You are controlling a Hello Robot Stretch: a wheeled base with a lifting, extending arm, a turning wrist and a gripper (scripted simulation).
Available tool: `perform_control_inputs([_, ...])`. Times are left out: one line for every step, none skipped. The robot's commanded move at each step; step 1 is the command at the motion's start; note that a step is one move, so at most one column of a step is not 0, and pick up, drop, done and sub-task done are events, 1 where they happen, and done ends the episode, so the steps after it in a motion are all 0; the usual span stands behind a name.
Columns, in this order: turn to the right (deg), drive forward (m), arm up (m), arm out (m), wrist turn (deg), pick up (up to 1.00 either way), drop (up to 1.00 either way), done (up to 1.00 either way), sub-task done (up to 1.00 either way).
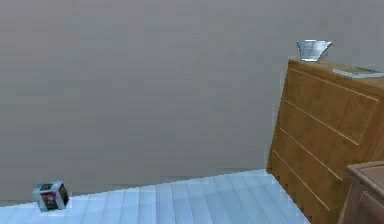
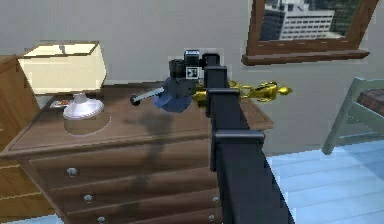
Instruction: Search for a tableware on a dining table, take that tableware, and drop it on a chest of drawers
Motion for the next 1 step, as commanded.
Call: perform_control_inputs([0.0, 0.0, 0.0, 0.0, 0.0, 0.0, 0.0, 1.0, 0.0])
